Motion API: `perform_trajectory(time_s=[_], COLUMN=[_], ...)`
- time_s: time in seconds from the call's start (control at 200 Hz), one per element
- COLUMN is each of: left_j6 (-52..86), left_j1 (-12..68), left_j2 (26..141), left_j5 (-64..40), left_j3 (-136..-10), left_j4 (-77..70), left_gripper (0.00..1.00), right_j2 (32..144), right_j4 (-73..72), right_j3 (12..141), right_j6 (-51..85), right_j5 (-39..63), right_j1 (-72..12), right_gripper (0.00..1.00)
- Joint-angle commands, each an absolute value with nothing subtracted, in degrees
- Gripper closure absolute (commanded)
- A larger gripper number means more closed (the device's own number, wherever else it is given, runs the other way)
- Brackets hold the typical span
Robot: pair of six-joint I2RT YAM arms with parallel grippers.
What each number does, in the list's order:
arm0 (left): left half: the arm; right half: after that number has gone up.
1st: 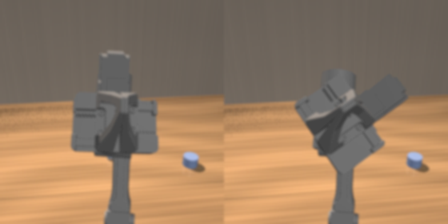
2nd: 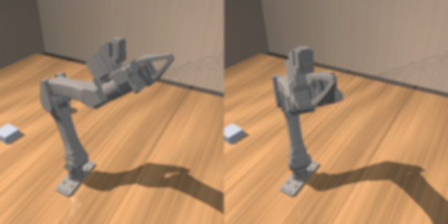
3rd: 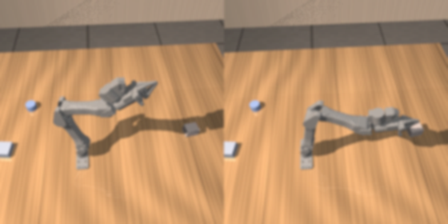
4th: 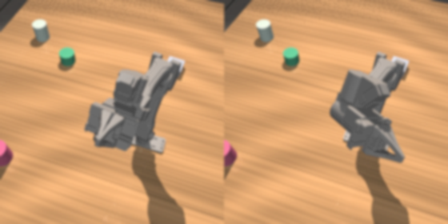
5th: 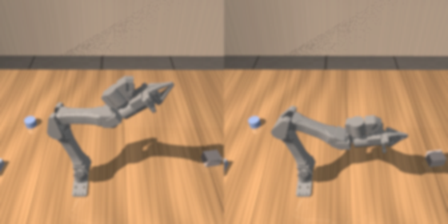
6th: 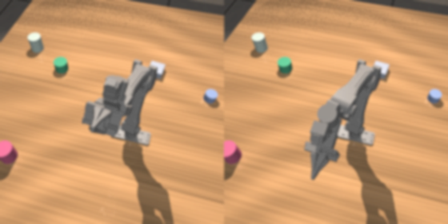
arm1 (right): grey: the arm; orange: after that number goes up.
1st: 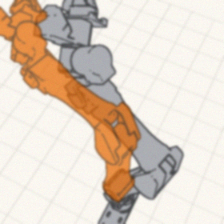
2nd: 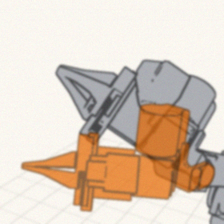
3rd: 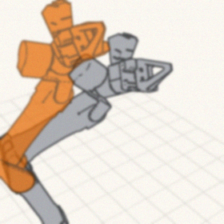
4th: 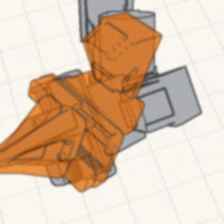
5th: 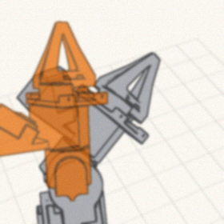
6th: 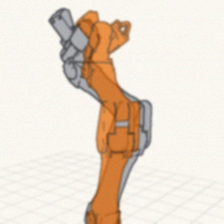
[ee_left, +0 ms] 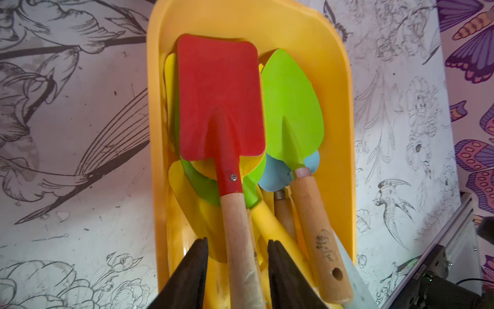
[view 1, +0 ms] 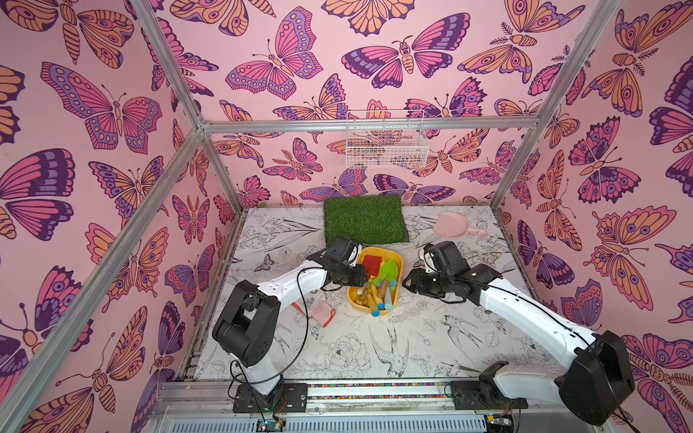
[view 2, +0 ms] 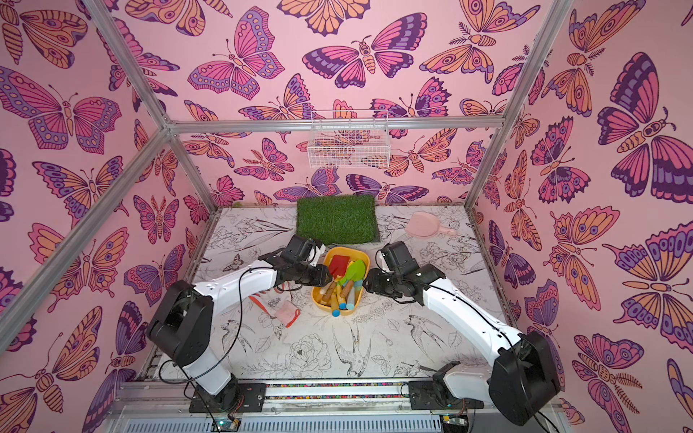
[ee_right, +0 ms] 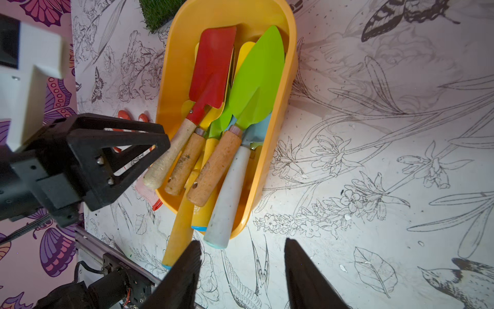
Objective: Take the shovel out of the storage box
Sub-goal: Pick up the shovel from the storage box.
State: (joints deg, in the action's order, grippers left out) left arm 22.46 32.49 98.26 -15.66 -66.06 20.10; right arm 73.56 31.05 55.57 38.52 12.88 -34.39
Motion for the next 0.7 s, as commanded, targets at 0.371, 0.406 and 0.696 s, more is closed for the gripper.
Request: perform_trajectory(time_s=[0.371, 0.406, 0.696], left_j6=[20.13, 20.13, 19.52], left_j1=[32.61, 32.61, 32.69], left_j2=[104.18, 104.33, 104.33], left_j5=[-18.94, -19.49, -20.09], left_j3=[-69.10, -68.81, -68.34], left_j4=[25.93, 25.84, 25.84], left_gripper=[0.60, 0.59, 0.79], right_j2=[73.92, 74.07, 73.56], right_j4=[31.38, 31.13, 30.19], right_j3=[55.73, 55.56, 54.18], right_j6=[39.24, 39.39, 40.44], right_j5=[11.68, 12.02, 10.30], right_j1=[-34.87, -34.88, -35.11], right_gripper=[0.45, 0.45, 0.46])
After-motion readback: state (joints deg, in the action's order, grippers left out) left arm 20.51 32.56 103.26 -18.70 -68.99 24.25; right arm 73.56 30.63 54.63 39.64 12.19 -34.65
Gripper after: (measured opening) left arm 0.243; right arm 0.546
